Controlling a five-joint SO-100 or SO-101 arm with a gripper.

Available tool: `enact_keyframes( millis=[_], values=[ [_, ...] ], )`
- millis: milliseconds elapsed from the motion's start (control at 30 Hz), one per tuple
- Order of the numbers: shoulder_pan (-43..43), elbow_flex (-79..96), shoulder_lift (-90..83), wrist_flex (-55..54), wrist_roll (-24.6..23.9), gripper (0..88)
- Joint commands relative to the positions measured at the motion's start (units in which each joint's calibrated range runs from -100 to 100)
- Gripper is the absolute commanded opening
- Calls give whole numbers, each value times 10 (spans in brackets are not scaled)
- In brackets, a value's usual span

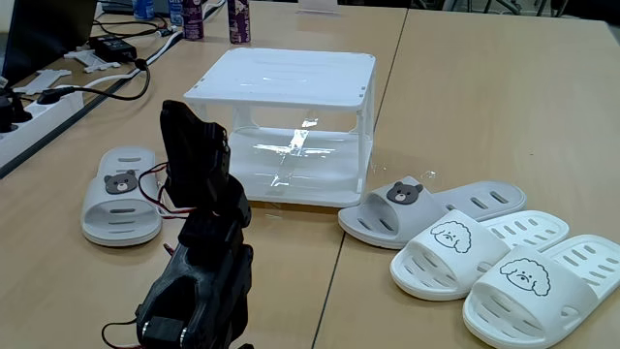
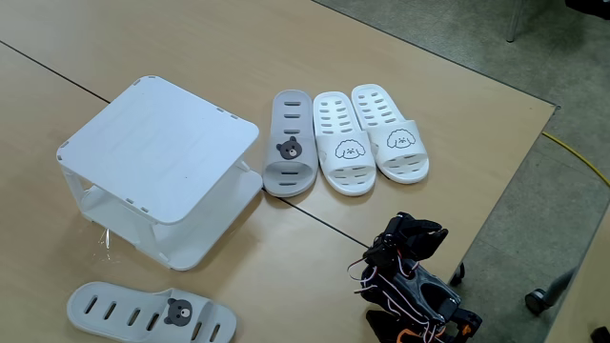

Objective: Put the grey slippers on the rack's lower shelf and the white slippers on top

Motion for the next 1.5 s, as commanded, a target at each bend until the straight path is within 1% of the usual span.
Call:
enact_keyframes(
  millis=[0,1100,1267,1467],
  values=[
    [-1,4,0,-2,4,6],
    [4,5,16,-2,4,6],
    [6,7,161,-2,4,6],
    [50,3,371,3,4,6]
  ],
)
